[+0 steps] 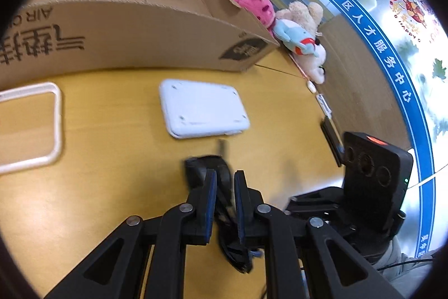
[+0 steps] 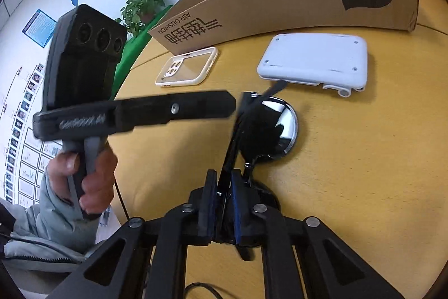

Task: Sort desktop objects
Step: 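Carry the sunglasses with both grippers over the cardboard box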

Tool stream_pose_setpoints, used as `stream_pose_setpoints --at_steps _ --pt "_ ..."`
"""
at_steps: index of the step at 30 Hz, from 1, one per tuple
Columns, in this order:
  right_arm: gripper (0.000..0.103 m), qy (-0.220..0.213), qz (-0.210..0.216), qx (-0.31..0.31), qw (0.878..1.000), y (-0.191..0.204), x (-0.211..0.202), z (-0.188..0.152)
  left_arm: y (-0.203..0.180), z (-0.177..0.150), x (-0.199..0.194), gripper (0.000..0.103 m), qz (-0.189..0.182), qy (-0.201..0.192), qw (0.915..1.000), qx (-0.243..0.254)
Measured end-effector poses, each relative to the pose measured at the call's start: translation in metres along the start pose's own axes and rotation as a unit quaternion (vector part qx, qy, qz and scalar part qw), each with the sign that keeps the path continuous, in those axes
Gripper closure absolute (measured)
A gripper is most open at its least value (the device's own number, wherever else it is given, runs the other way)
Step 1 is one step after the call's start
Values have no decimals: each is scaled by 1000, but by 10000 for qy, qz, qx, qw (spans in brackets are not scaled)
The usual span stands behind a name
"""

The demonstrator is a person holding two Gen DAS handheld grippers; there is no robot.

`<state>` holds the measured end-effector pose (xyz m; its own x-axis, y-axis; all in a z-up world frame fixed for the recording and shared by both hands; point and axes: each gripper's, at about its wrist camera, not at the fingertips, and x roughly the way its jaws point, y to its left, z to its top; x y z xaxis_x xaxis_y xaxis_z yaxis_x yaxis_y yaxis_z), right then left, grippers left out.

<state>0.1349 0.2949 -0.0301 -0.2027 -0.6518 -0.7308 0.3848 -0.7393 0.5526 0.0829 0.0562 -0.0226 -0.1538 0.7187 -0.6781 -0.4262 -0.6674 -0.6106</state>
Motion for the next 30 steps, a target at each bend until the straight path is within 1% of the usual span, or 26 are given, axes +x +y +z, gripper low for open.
stream_pose_setpoints --at_steps 3,5,7,8,9,11,15,17,18,19,21,24,27,28,30 --pt "95 -25 44 46 10000 -2 1 0 -6 -4 8 91 -72 165 9998 76" --pt "95 -28 116 113 9999 -5 3 -1 -7 -6 17 91 -122 294 9995 27" --pt "94 48 21 114 9999 -8 8 -4 -7 -8 23 91 -159 366 9992 -24" --pt "94 53 -27 101 9999 -8 11 -5 -8 -9 25 91 -113 393 9992 -25" --pt "94 67 60 153 9998 -10 12 -7 -8 -10 25 91 -123 388 9992 -44" --pt "94 49 83 164 9998 -10 12 -9 -7 -11 23 91 -156 363 9991 -139" --pt "95 29 92 134 9999 -11 10 -9 -9 -16 2 91 -101 102 9995 -273" --pt "95 22 110 170 9998 -12 11 -8 -8 -19 -5 87 -96 25 9995 -312" --pt "95 11 141 192 9997 -13 11 -8 -6 -20 -6 81 -95 14 9993 -355" --pt "95 0 162 217 9996 -13 12 -6 -2 -21 -3 79 -57 56 9991 -406" --pt "95 -15 181 227 9996 -13 13 -5 4 -22 7 79 43 175 9985 -521" --pt "95 -20 208 246 9995 -13 15 -2 8 -21 21 79 -29 335 9975 -621" --pt "95 -40 201 211 9996 -11 15 -1 10 -21 28 82 -174 387 9968 -674" --pt "95 -68 209 180 9996 -9 14 -1 10 -22 28 86 -146 389 9970 -659" --pt "95 -115 209 136 9996 -6 11 -2 8 -22 26 87 -143 342 9975 -604"
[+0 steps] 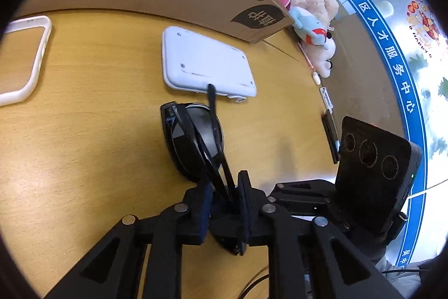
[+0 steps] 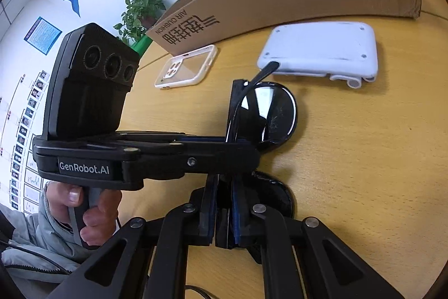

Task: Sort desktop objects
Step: 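Carry the sunglasses with both grippers over the cardboard box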

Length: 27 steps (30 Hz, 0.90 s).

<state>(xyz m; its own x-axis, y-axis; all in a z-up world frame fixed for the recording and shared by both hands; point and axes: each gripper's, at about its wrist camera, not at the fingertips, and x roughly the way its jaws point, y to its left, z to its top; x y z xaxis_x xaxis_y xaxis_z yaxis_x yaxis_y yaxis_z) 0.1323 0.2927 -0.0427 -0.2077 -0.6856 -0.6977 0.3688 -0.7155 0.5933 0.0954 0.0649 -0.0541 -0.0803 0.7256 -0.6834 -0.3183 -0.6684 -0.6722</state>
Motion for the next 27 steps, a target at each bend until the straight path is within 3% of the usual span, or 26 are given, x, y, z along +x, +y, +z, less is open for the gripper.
stream_pose_setpoints --at_steps 5,11,18,27 --pt "95 -178 49 -135 9997 7 -15 4 -11 2 -15 90 69 -216 9995 238" --pt "95 -553 -9 -611 9966 37 -37 40 -33 29 -55 90 127 -648 9955 677" --pt "95 -1098 -144 -1255 9859 80 -58 120 -59 93 -114 90 285 -1243 9833 1301" --pt "95 -1215 75 -1581 9799 115 -38 244 -40 182 -177 90 390 -1582 9748 1521"
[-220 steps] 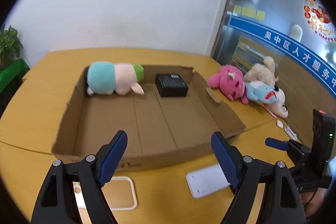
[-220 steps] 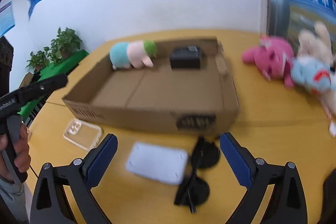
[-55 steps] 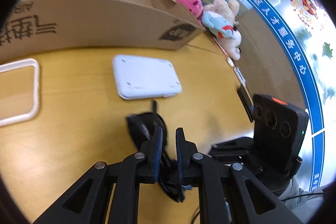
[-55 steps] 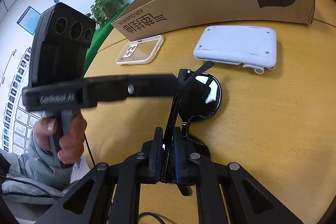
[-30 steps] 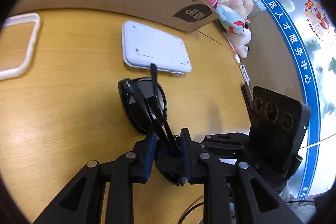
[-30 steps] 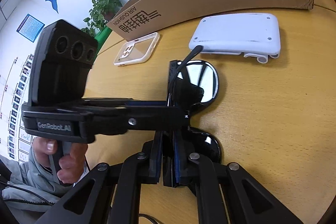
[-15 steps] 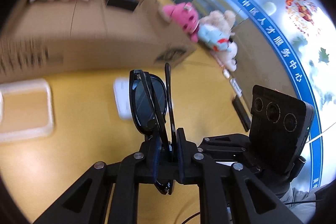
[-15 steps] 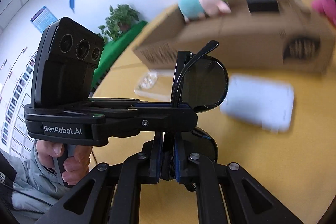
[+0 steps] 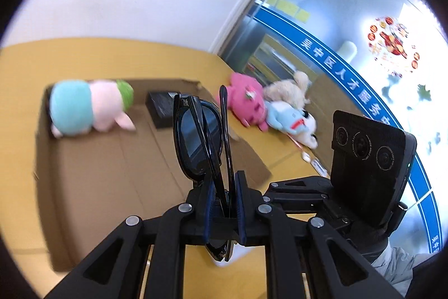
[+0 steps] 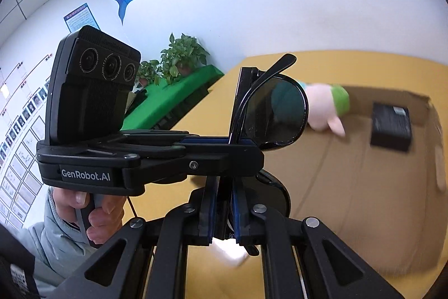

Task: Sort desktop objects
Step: 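Carry the sunglasses with both grippers over the cardboard box, then open both grippers to drop the sunglasses into the box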

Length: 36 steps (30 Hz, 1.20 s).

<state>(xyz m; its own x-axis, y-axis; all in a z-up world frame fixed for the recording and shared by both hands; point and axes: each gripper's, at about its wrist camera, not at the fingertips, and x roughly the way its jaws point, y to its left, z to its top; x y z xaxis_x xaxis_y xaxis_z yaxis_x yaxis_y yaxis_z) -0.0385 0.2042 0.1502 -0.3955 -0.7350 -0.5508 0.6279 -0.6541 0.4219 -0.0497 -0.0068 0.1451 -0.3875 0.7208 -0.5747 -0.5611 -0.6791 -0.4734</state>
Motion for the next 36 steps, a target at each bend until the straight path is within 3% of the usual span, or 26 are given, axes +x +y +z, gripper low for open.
stream_pose_setpoints --at_steps 7,13,18,23,30,36 --pt "94 271 352 250 9987 -31 70 54 62 39 10 90 314 92 9993 -203" --pt "94 833 617 701 9921 -69 146 54 135 37 42 90 601 504 9939 -776" --pt "94 1392 858 1313 9778 -102 213 36 184 18 75 91 963 1024 9815 -1300" --pt "95 1858 1056 1933 9576 -127 252 23 209 8 97 92 1234 1406 9686 -1635" --pt "94 2162 862 2012 9515 -128 269 24 214 12 103 92 1483 1587 9605 -1742" --pt "93 2137 775 2136 9501 -125 272 20 215 11 102 92 1647 1634 9565 -1769"
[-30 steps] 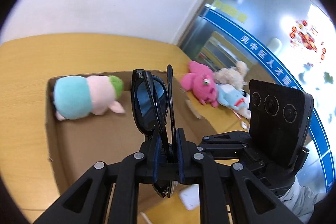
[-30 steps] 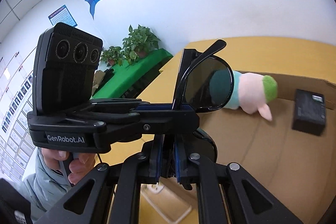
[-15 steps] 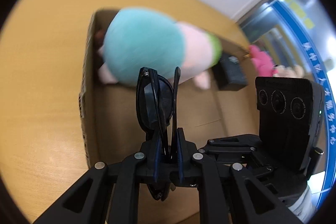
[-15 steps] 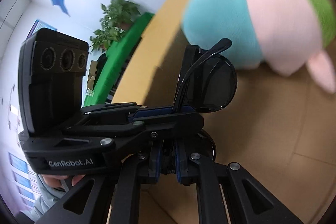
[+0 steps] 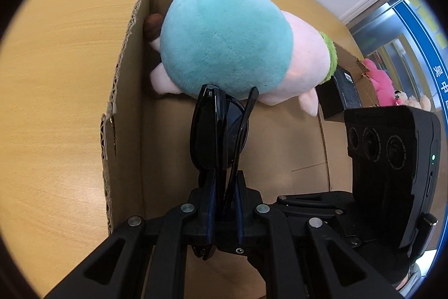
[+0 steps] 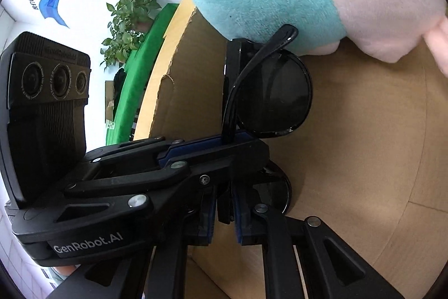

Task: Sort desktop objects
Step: 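Open both grippers to drop the sunglasses into the box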

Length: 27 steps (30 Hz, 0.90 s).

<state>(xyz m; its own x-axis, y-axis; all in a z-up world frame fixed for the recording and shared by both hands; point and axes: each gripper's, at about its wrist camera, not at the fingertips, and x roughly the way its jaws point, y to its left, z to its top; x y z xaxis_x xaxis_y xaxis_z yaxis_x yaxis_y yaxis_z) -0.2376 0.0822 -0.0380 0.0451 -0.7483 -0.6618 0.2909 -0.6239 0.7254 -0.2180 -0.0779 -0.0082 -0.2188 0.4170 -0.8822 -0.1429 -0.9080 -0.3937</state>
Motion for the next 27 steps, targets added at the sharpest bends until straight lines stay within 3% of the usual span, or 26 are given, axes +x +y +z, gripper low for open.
stream_pose_setpoints --at_steps 8,11,13,18,21,27 --pt "90 262 35 -72 9996 8 11 -9 -2 -11 -1 92 268 115 9996 -16" --pt "89 335 -130 -55 9993 8 15 -11 -2 -13 -4 92 449 150 9989 -50" --pt "69 322 -308 -41 9990 6 15 -11 -2 -14 -6 91 505 139 9986 -42" --pt "32 210 -541 -145 9982 16 7 -19 1 -20 -19 88 621 56 9981 6" --pt "28 31 -570 -413 9975 31 -12 -30 -5 -29 -35 83 695 -157 9974 124" --pt "19 -1042 -1056 -1054 9833 65 -82 -65 -28 -67 -99 68 706 -1249 9882 536"
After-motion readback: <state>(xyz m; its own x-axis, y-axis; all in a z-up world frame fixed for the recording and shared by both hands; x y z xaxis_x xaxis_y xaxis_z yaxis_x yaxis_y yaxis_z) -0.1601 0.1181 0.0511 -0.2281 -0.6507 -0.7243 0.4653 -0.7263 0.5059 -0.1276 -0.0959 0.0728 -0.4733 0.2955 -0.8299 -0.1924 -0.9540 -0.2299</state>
